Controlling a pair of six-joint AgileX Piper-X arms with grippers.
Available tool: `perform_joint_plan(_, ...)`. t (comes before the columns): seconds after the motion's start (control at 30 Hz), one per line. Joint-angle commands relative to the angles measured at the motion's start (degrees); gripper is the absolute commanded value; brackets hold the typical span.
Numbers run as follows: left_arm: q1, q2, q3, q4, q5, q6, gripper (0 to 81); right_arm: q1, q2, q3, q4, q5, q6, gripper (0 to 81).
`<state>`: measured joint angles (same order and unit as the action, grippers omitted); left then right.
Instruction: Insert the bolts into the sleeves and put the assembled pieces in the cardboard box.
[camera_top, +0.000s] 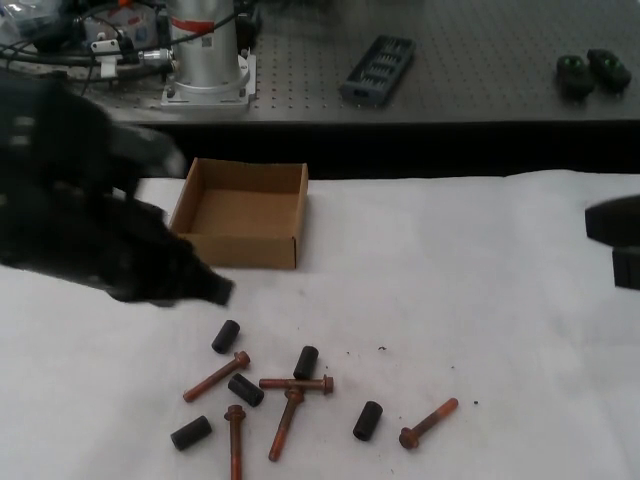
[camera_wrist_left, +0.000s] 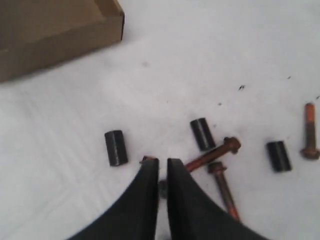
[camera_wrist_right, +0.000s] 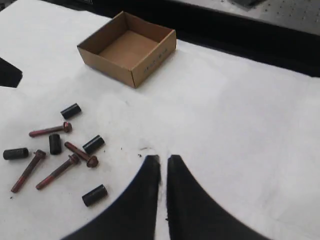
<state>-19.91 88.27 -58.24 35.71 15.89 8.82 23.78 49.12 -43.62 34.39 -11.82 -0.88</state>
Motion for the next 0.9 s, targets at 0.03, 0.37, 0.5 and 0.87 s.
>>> perform_joint_plan(0.03, -0.67, 3.50, -3.06, 3.55, -4.75, 2.38, 19.4, -0.24, 0.08, -0.56, 1.89, -0.77, -0.44, 5.5)
perform_joint_plan(0.37, -1.46, 11.54, -3.17, 4.38, -6.25, 6.87, 21.4, -0.24, 0.08, -0.50, 2.53, -0.77, -0.01, 5.5)
perform_joint_plan(0.5, -1.75, 13.33, -3.17, 4.54, -6.25, 11.14, 21.4, -0.24, 0.08, -0.50, 2.53, -0.77, -0.01, 5.5)
perform_joint_plan(0.87, -2.33, 13.55, -4.14, 1.08, -7.71, 14.12, 35.0, -0.24, 0.08, -0.54, 2.53, -0.77, 0.52, 5.5)
